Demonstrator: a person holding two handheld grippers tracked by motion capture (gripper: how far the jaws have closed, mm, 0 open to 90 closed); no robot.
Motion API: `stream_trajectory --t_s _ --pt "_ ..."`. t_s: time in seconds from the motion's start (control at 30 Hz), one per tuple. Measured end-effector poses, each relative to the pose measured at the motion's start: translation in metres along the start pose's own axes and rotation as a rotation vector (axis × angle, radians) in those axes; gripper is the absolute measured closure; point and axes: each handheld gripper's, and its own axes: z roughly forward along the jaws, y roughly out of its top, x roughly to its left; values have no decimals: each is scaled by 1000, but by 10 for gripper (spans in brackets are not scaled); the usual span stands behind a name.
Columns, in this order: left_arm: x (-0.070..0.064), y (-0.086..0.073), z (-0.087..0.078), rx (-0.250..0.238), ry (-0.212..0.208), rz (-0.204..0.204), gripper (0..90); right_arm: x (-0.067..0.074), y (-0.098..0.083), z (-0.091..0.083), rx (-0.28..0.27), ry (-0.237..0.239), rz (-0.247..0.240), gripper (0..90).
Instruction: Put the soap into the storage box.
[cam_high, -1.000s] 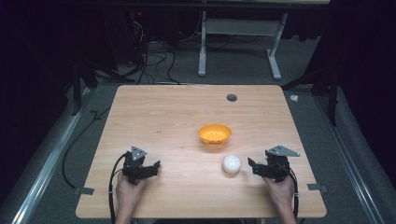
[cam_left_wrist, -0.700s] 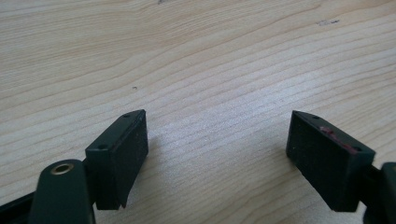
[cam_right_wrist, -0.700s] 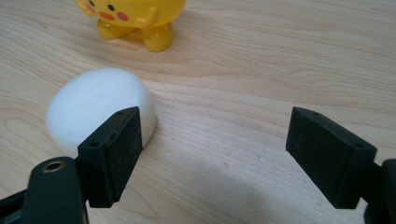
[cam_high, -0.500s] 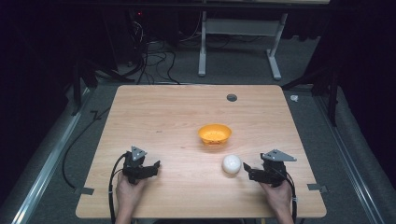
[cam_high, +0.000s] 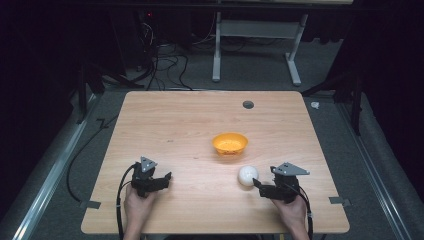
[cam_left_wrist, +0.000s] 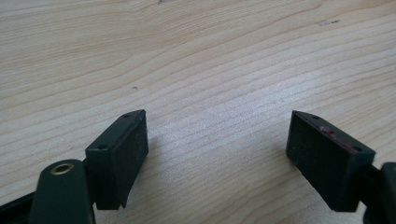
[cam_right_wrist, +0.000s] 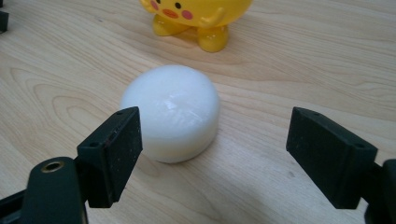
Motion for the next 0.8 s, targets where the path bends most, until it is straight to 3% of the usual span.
stream_trajectory --t_s 0.47,0.8 --pt "0 0 0 -1 -1 0 213 15 8 15 20 53 -47 176" --pt "0 0 0 -1 -1 0 212 19 12 25 35 60 -61 169"
